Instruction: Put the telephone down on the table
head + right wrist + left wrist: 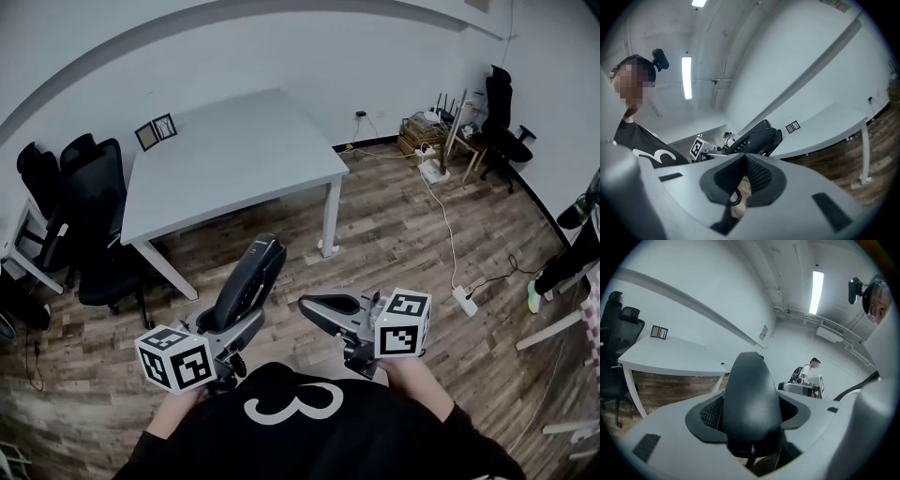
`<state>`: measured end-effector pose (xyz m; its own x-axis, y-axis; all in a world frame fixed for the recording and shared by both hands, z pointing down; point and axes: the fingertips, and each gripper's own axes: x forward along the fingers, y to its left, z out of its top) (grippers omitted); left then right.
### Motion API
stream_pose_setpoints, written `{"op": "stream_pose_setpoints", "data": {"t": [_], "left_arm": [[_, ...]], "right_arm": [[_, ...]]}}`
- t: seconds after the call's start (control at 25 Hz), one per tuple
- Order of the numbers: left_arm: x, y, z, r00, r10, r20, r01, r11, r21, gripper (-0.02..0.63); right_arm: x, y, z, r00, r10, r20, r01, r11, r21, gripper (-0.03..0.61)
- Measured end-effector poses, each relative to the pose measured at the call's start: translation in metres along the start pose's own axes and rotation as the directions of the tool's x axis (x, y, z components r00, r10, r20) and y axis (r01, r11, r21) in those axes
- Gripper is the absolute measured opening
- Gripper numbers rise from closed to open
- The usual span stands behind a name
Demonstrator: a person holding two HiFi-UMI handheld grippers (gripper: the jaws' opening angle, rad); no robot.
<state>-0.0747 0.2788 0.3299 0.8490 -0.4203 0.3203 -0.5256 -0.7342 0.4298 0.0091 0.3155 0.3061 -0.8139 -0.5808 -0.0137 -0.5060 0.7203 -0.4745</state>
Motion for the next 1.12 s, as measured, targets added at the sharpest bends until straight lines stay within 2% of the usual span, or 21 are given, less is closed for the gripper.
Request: {"op": "stream_pose_setpoints", "data": {"t": [0.24, 0.64, 0.8, 1.12], "left_arm": [[0.016, 0.005, -0.004, 0.999, -0.006, -0.036, 0.004, 0.999, -0.034, 0.291], [0.068, 0.020, 0.016, 0.992, -0.068, -0.108, 0.065, 0.997, -0.032, 0.291], [0.095, 0.050, 0.037, 0.991, -0.070, -0.114, 0.066, 0.997, -0.036, 0.291], [0.171, 0.127, 0.087, 0.990, -0.086, -0.113, 0.076, 0.993, -0.091, 0.291]], "right_arm": [[-0.005, -0.016, -0.002, 1.000, -0.016, 0.006, 0.016, 0.999, 0.042, 0.005], [-0.002, -0.068, 0.017, 0.997, -0.061, 0.042, 0.057, 0.995, 0.082, 0.005], [0.006, -0.106, 0.031, 0.994, -0.096, 0.047, 0.090, 0.990, 0.105, 0.005], [0.046, -0.207, 0.066, 0.990, -0.142, 0.008, 0.139, 0.978, 0.153, 0.005]]}}
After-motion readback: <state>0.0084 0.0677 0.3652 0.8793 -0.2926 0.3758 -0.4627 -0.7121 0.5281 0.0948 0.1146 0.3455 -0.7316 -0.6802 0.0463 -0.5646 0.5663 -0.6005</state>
